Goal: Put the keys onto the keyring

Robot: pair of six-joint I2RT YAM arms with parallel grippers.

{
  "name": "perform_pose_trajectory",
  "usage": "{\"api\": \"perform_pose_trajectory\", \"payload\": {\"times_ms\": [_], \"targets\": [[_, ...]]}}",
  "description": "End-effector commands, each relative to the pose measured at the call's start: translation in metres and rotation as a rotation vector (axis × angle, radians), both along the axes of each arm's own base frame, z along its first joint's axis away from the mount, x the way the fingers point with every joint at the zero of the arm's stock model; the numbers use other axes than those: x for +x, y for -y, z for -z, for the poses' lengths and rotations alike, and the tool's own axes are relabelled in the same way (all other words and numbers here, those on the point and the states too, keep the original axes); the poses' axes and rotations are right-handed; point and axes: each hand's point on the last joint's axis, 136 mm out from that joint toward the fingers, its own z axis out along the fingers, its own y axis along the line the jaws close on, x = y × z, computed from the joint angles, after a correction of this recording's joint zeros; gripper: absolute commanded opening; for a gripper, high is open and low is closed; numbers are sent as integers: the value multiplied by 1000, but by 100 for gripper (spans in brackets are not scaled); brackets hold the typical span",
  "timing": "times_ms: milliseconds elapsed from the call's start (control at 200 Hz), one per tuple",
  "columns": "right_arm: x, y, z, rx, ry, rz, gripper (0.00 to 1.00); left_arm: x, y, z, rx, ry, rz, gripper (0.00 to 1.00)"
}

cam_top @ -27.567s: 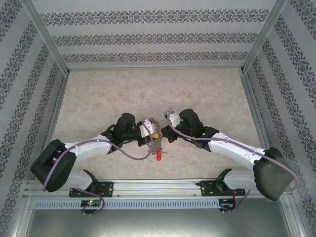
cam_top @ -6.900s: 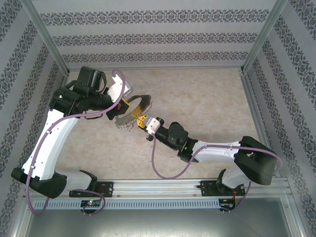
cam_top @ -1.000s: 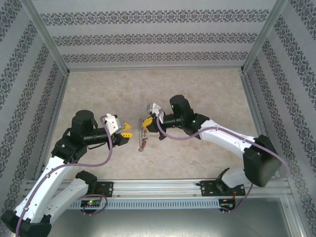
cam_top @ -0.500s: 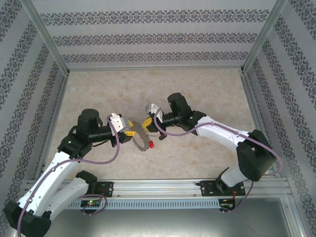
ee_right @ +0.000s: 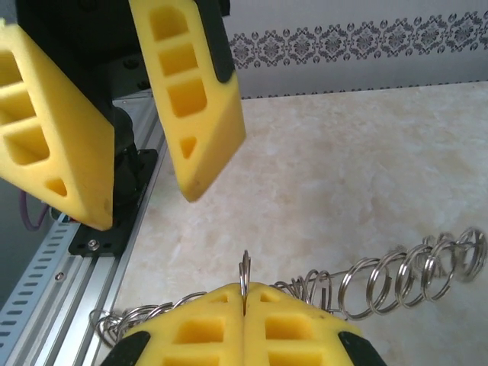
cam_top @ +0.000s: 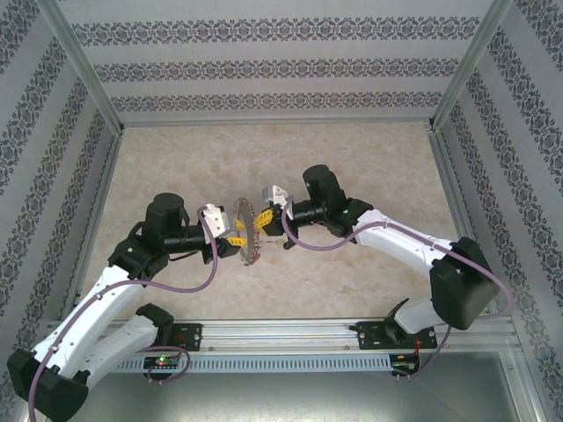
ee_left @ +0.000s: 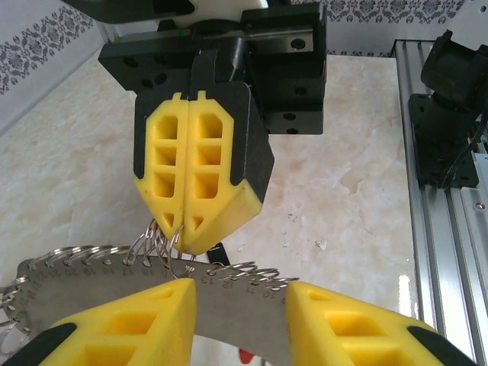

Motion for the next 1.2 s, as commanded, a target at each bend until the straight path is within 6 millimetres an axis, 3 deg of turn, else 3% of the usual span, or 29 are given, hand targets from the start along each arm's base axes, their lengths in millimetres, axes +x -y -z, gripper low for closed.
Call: {"api": "perform_pose_trajectory", "payload": {"times_ms": [0, 320, 664, 1054, 1194], "targets": [[-13, 0, -24, 75, 72, -65, 0, 5, 7, -12, -4, 94, 19, 37], [-18, 0, -25, 77, 74, -76, 0, 10, 14, -4, 11, 103, 19, 36], [-23, -1, -24, 77, 73, -96, 0, 12, 15, 1, 26, 101, 13, 25], [-20, -2, -18, 60, 76, -73, 0, 11, 1, -7, 27, 170, -61, 37], [-23, -2, -21, 67, 97, -83, 0, 13, 2, 2, 60, 142, -58, 37]]}}
